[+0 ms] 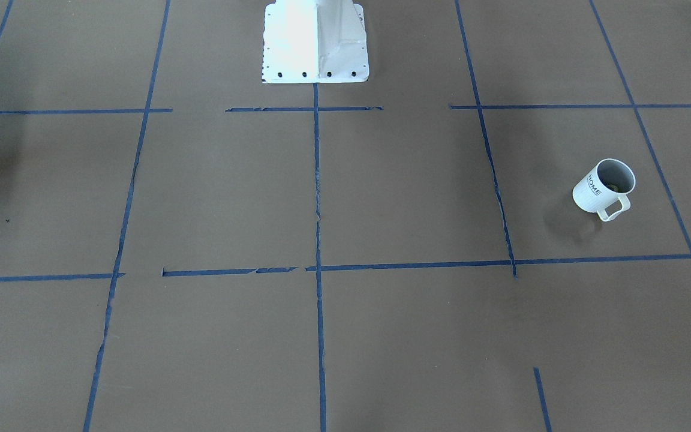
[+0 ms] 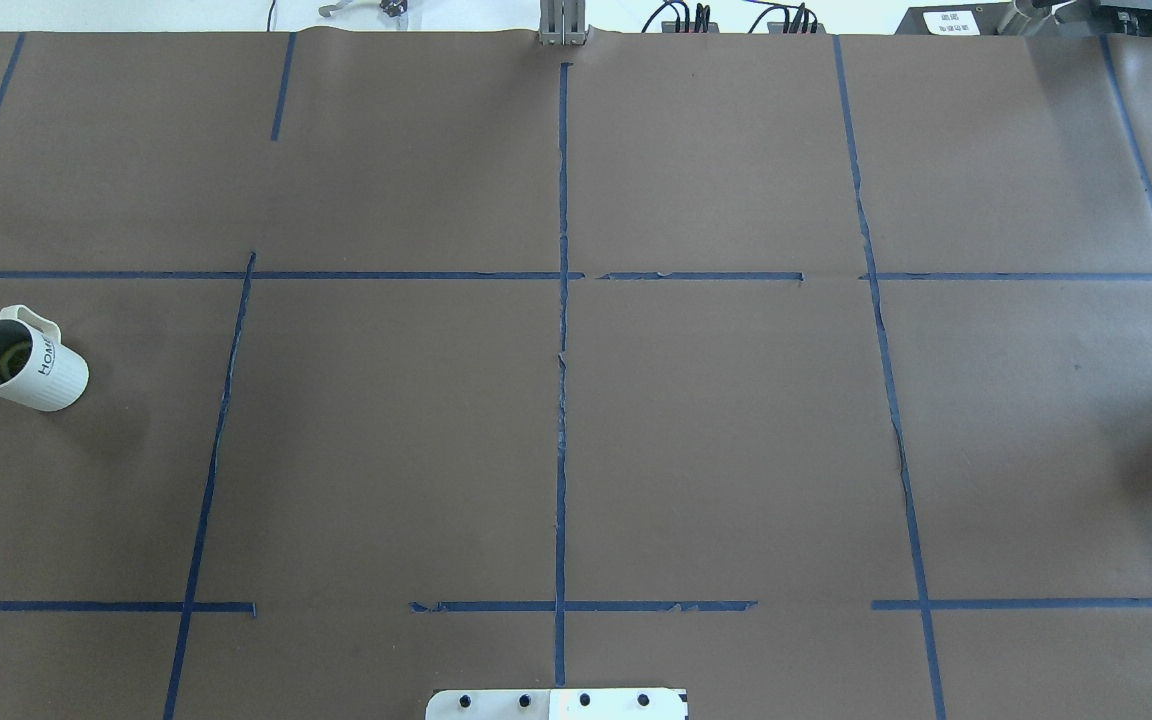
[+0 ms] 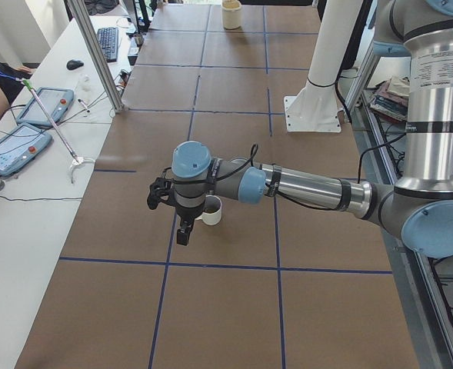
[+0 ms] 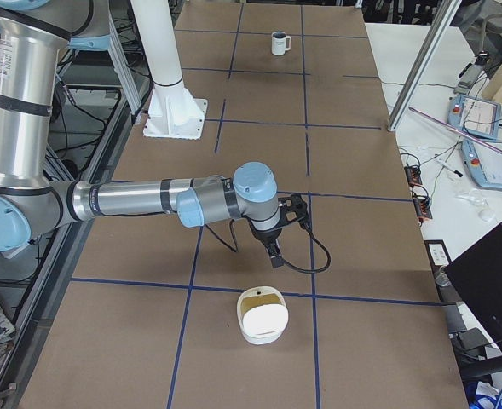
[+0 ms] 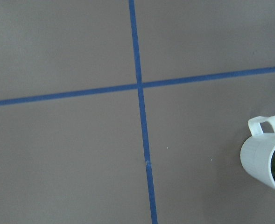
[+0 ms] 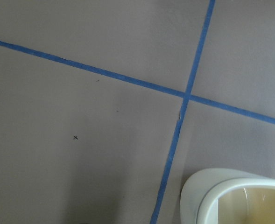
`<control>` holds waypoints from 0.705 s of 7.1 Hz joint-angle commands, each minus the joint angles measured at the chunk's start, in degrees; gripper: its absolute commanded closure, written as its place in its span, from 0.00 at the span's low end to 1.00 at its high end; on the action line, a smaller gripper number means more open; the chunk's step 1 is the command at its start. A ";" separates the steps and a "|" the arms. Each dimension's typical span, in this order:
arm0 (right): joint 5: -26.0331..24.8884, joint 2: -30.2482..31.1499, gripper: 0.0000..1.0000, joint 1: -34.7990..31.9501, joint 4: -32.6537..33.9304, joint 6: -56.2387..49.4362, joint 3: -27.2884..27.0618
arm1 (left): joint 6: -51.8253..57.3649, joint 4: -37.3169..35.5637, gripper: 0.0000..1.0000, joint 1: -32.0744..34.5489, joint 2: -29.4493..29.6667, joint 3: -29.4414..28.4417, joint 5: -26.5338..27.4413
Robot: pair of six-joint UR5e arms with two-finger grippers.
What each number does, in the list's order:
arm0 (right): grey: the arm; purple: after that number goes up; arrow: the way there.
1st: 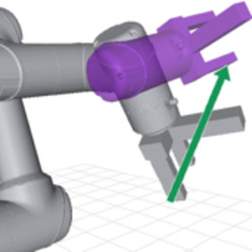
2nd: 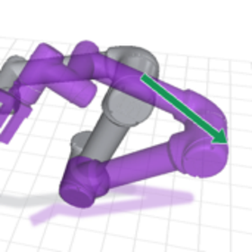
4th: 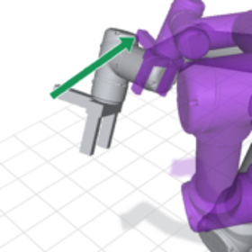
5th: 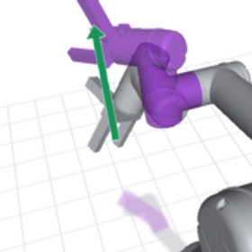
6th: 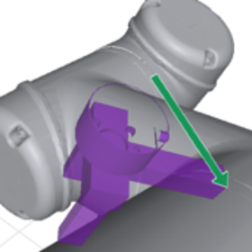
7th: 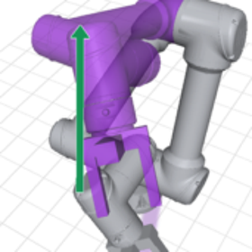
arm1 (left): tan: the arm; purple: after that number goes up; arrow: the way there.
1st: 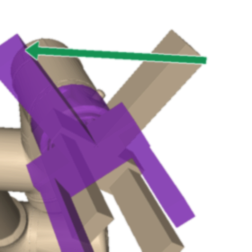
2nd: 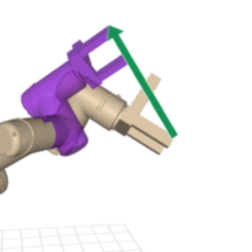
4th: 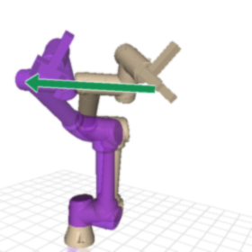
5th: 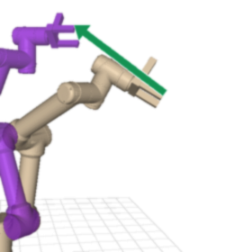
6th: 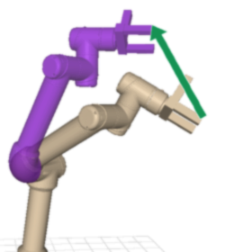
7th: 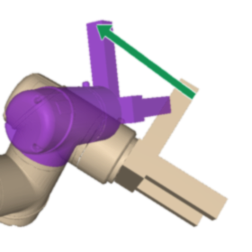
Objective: Left arm hands cup to right arm to dump lemon
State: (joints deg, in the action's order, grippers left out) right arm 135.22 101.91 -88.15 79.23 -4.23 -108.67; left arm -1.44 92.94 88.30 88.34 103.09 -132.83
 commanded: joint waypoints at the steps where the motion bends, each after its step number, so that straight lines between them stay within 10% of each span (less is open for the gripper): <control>1: 0.22 0.31 0.00 0.09 -1.44 0.63 -0.59 | -0.05 3.88 0.00 -0.32 0.44 0.80 -0.15; 5: 0.04 1.10 0.00 0.09 -3.47 0.36 0.12 | -28.04 22.25 0.01 -15.76 -5.97 -0.69 1.77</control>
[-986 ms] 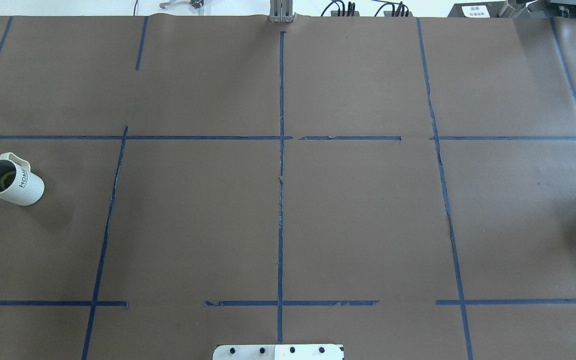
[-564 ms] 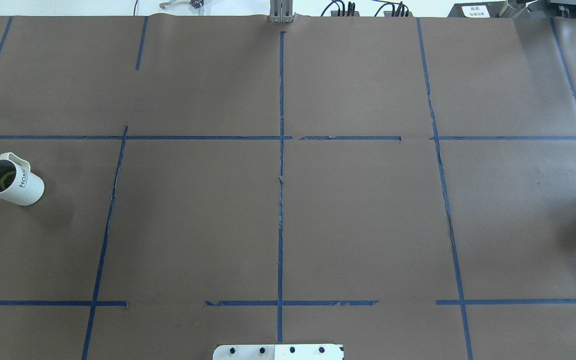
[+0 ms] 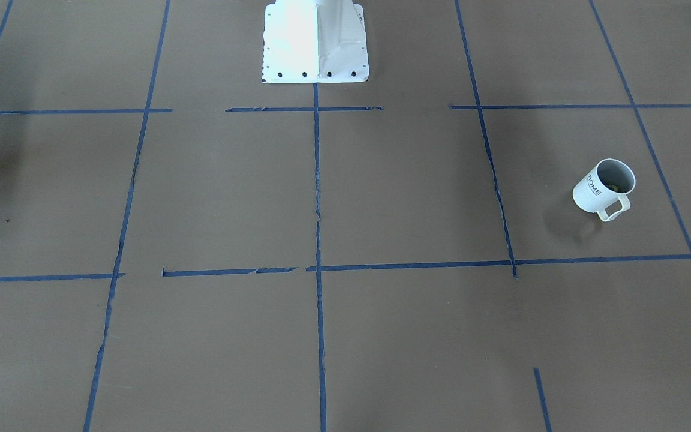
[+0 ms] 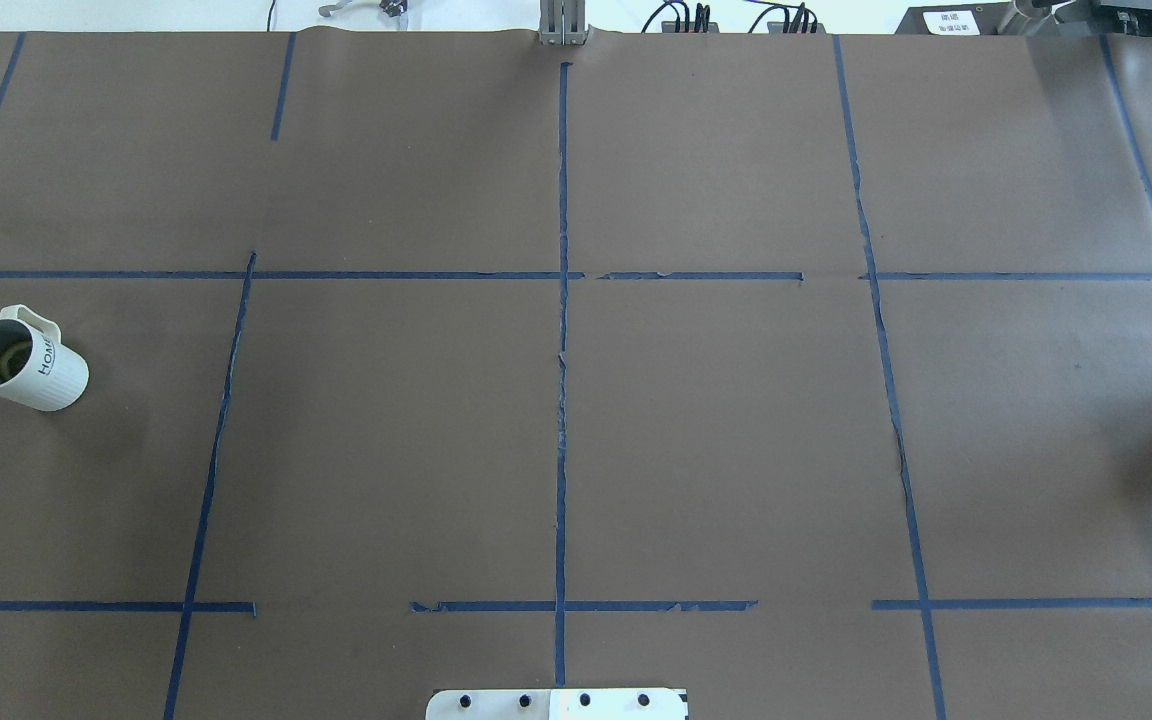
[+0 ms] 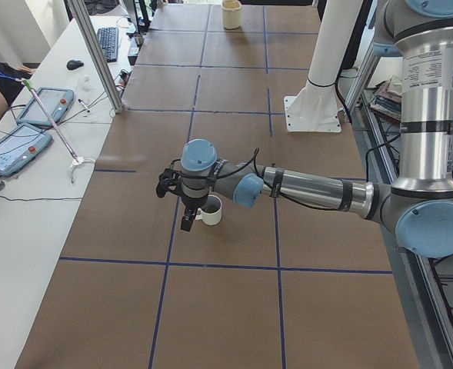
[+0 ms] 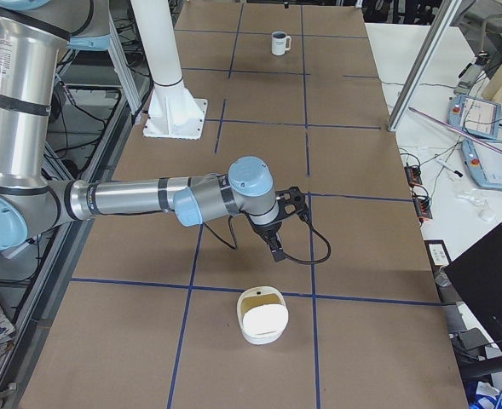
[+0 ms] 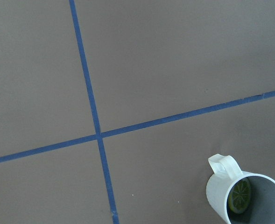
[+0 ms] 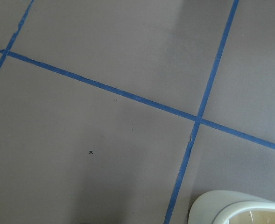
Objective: Left arm hands cup to right arm to dump lemon
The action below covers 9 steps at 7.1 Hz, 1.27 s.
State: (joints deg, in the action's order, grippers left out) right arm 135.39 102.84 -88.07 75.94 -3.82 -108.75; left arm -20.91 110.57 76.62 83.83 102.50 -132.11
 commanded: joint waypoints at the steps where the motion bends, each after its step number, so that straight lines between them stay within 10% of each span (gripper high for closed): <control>1: -0.12 0.17 0.00 0.00 -0.18 -0.05 0.29 | -13.85 5.26 0.10 -7.24 -1.56 -0.11 2.45; 9: -0.12 0.17 0.00 0.00 -0.18 -0.31 0.73 | -24.36 7.38 0.50 -16.59 -1.21 -2.57 9.59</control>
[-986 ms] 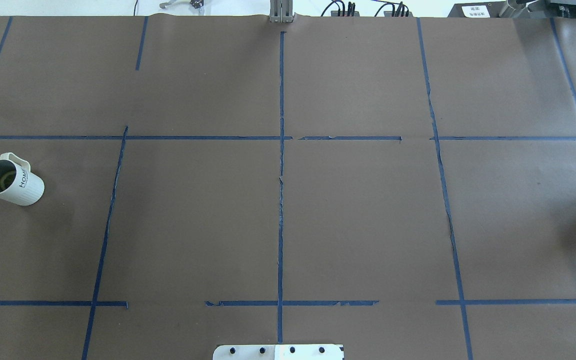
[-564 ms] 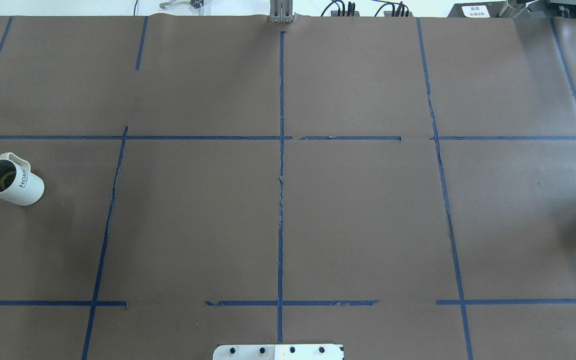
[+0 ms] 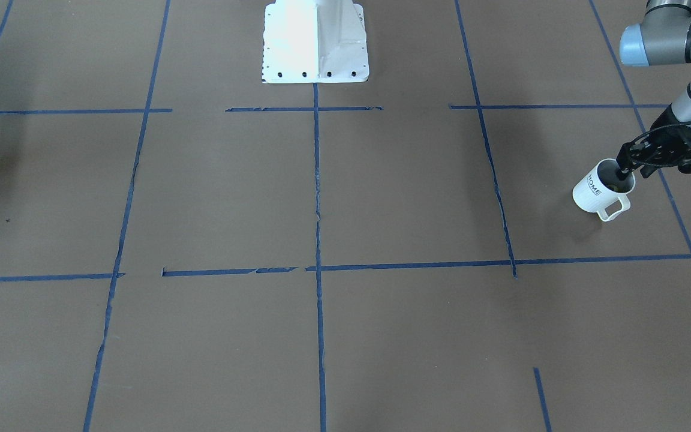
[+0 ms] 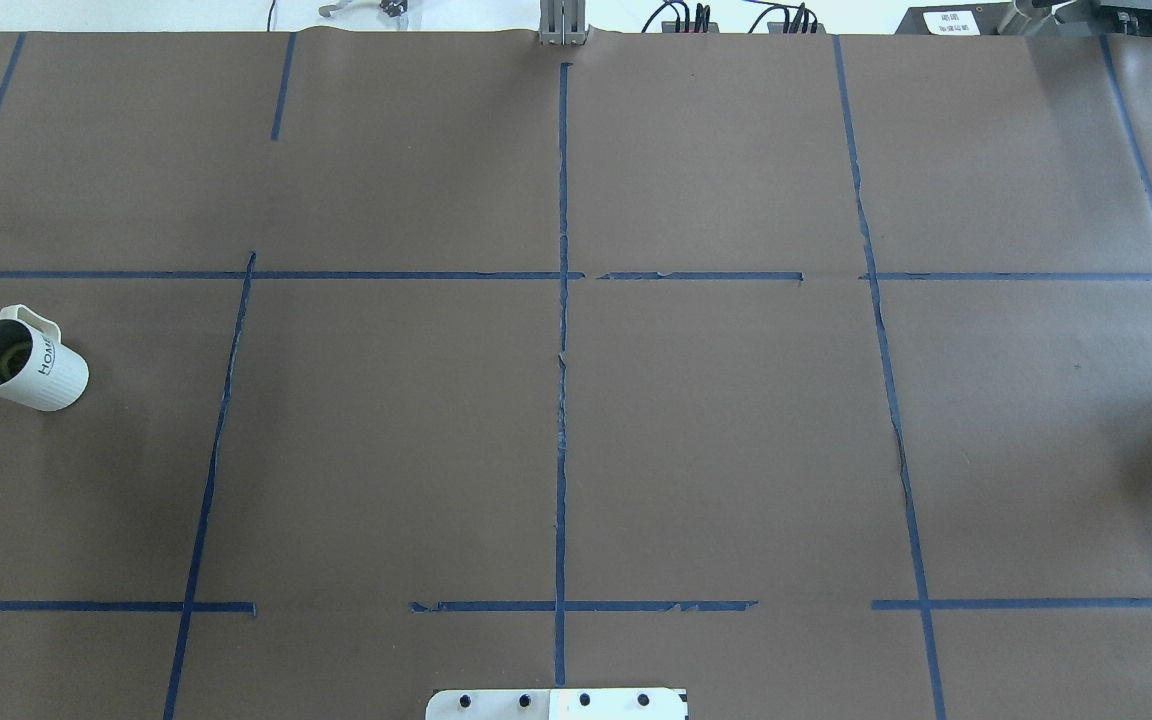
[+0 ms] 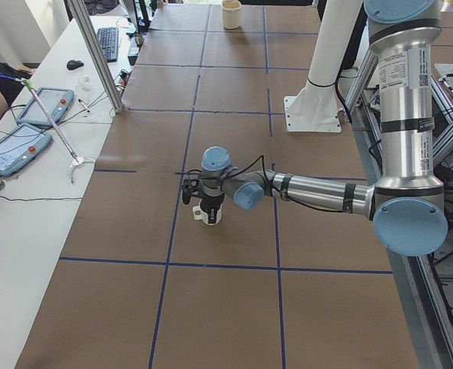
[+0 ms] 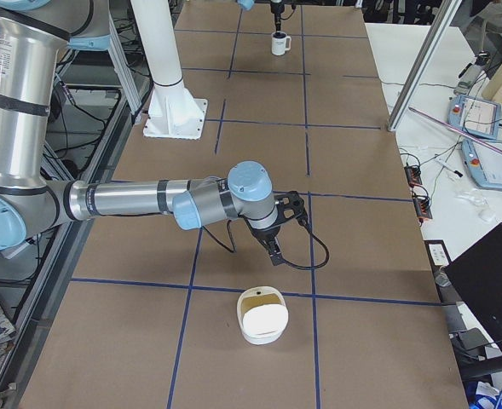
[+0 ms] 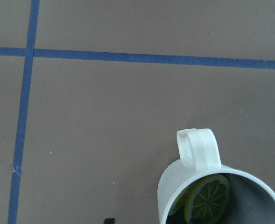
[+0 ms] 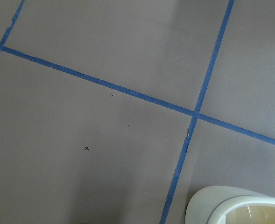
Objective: Left arm hands cup to right arm to dump lemon
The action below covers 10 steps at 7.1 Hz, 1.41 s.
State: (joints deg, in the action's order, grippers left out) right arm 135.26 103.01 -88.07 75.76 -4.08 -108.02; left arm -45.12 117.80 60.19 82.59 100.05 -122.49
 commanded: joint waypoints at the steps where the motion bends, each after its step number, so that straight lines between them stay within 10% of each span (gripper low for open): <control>1: 0.00 0.00 0.00 0.00 0.00 -0.05 0.01 | -0.14 0.15 0.62 -0.16 -0.06 -0.38 -0.03; 2: 0.00 0.00 0.00 0.00 0.00 -0.14 0.01 | 0.12 0.15 0.92 -0.16 0.03 -0.38 -0.20; 3: 0.00 0.00 0.00 0.00 0.00 -0.23 0.01 | 0.03 0.76 1.00 -0.07 -0.06 0.49 -0.64; 6: 0.09 -0.52 0.00 0.00 -0.18 0.04 -0.69 | -0.06 -1.15 1.00 4.38 1.43 2.60 -5.91; 10: 0.52 -7.60 0.00 9.63 -15.08 1.52 -2.47 | -0.32 -25.81 1.00 6.78 16.25 10.23 -6.18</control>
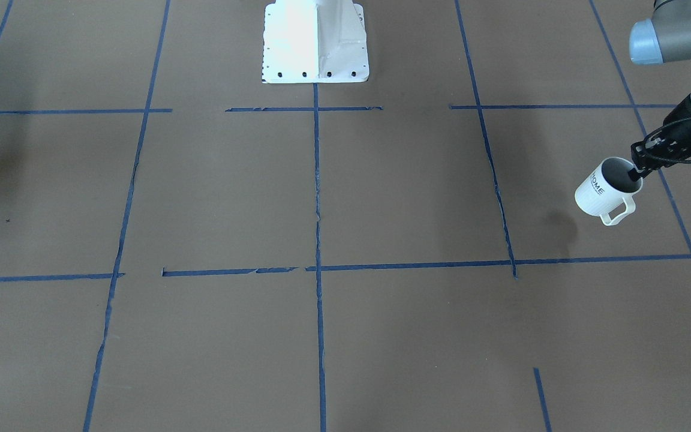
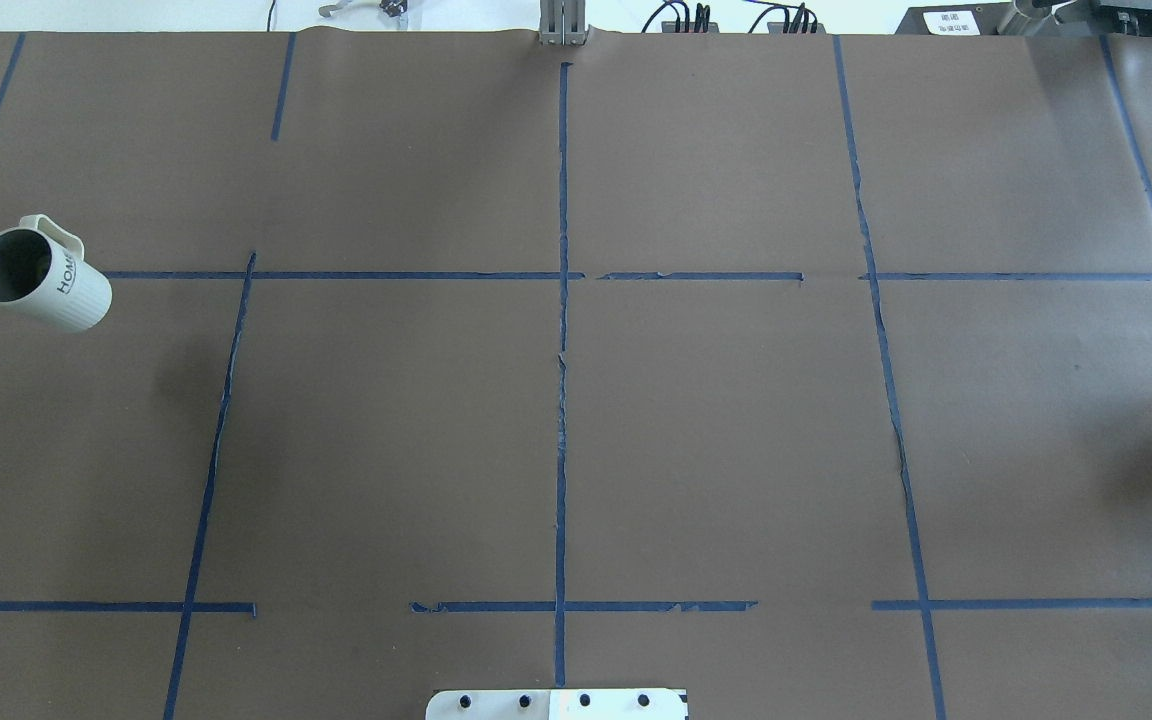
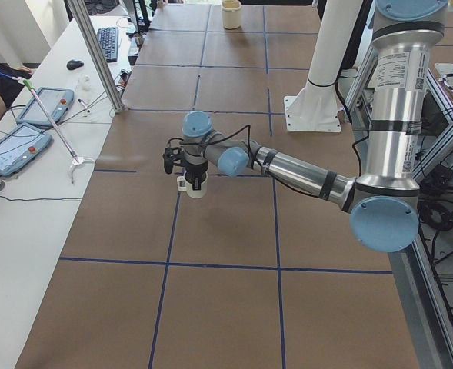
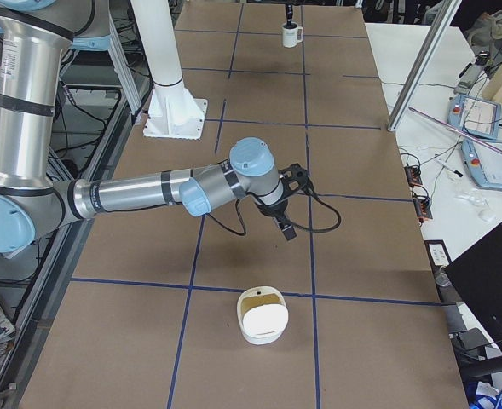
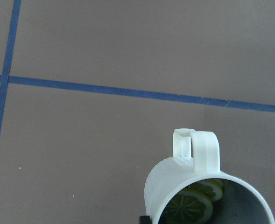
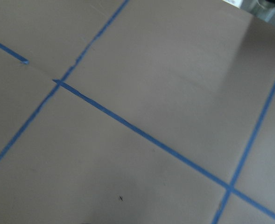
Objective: Left arm hands cup to right arm to dump lemon
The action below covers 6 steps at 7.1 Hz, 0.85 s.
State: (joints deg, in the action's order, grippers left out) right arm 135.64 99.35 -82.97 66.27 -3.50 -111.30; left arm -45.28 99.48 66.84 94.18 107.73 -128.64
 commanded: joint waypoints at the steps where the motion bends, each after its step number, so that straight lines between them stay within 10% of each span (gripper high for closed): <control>1: 0.06 -8.43 0.00 10.14 -5.89 2.86 0.90 | -0.25 -14.94 1.00 0.13 10.44 3.53 -0.21; 3: -2.03 -18.63 0.03 21.47 -9.29 14.06 1.08 | -11.70 -16.42 1.00 -2.22 17.32 3.63 -0.21; 6: -40.23 -27.67 0.02 47.54 -28.80 22.83 2.92 | -31.04 -16.33 1.00 -9.35 24.55 3.54 0.41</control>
State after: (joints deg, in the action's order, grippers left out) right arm 111.87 76.44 -46.80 43.53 17.32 -109.00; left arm -69.09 83.19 59.74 116.32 111.16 -128.49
